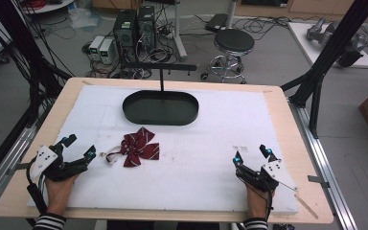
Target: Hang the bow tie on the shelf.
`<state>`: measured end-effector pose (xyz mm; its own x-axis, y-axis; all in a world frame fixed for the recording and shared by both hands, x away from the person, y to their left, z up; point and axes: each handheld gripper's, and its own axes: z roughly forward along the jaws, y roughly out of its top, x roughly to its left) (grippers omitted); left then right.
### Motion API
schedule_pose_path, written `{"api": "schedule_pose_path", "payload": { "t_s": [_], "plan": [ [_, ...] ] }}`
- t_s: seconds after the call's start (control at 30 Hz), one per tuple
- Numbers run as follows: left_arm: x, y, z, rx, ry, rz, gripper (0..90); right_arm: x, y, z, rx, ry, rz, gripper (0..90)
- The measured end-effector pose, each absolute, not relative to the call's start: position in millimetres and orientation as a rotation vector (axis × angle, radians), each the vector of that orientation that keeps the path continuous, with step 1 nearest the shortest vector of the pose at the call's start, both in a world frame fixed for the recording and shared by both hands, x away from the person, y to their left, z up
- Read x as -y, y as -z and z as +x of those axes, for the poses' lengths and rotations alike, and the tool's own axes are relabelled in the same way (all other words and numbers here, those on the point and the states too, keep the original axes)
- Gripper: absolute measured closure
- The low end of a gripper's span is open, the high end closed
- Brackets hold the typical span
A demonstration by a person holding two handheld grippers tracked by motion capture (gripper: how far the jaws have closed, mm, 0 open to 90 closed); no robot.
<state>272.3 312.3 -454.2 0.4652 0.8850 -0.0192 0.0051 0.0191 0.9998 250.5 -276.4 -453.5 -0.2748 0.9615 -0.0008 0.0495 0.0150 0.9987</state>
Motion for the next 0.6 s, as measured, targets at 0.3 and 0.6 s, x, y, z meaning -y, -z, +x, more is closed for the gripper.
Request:
{"api": "schedule_pose_path", "payload": {
  "t_s": [0.3, 0.6],
  "plan": [
    [-312.4, 453.9, 273.3, -0.871, -0.829, 1.393, 14.8, 275.5, 454.1, 248.8, -1.451, -1.385, 1.078, 10.5],
    [-311.9, 453.8, 273.4, -0.876, -0.839, 1.399, 13.2, 276.2, 454.2, 248.8, -1.446, -1.387, 1.078, 10.5]
  ]
}}
